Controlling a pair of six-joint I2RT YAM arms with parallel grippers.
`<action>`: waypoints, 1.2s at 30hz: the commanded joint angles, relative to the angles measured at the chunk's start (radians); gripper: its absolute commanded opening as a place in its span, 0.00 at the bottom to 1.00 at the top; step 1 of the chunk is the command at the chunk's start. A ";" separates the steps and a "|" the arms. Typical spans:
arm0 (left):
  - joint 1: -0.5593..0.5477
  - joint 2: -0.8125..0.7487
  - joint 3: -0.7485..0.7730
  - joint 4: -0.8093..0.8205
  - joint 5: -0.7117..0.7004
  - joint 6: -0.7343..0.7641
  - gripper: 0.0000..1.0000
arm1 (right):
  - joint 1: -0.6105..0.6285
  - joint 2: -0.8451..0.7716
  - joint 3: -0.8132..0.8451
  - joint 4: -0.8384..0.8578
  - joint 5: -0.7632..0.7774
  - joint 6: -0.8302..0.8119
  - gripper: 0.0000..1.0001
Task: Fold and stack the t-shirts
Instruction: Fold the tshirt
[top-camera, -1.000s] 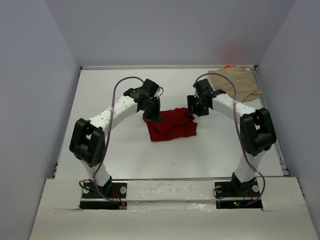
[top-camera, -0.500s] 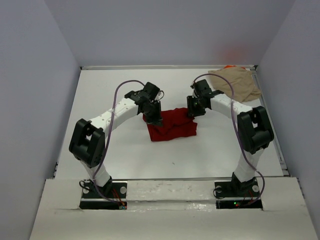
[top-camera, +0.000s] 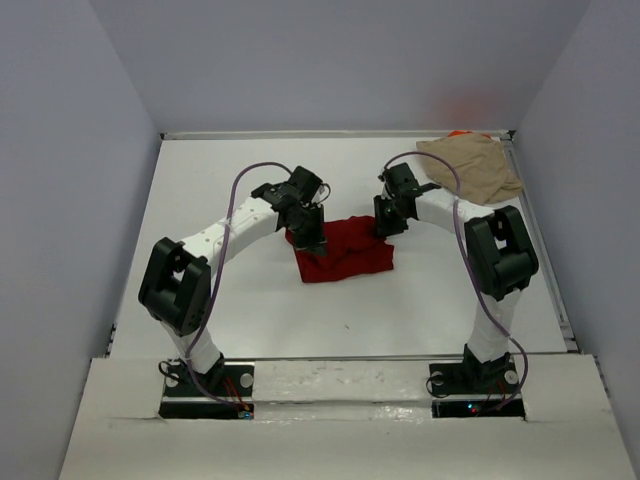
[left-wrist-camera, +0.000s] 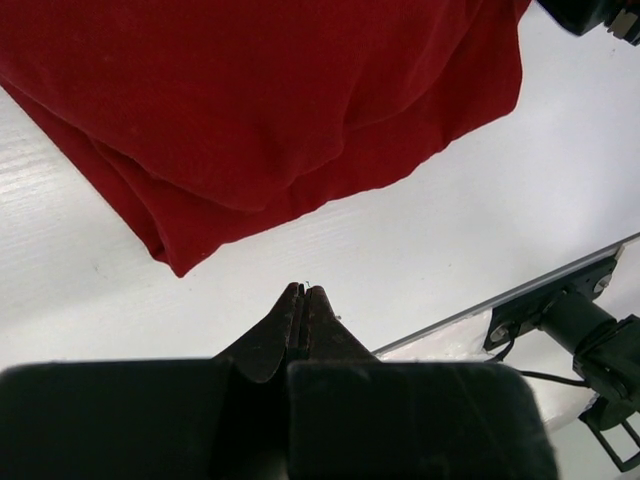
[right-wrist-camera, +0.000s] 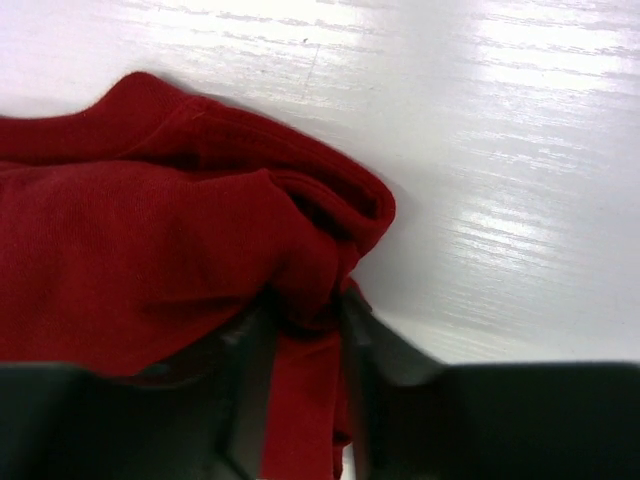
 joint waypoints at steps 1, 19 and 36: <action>-0.008 -0.015 -0.003 -0.018 0.003 0.011 0.00 | 0.002 0.012 0.026 0.038 -0.017 0.011 0.15; -0.026 0.061 -0.146 0.120 -0.059 -0.067 0.00 | 0.002 -0.031 0.054 0.033 -0.025 -0.001 0.00; 0.158 -0.100 -0.281 0.415 0.146 -0.097 0.41 | 0.002 -0.031 0.043 0.033 -0.014 -0.018 0.00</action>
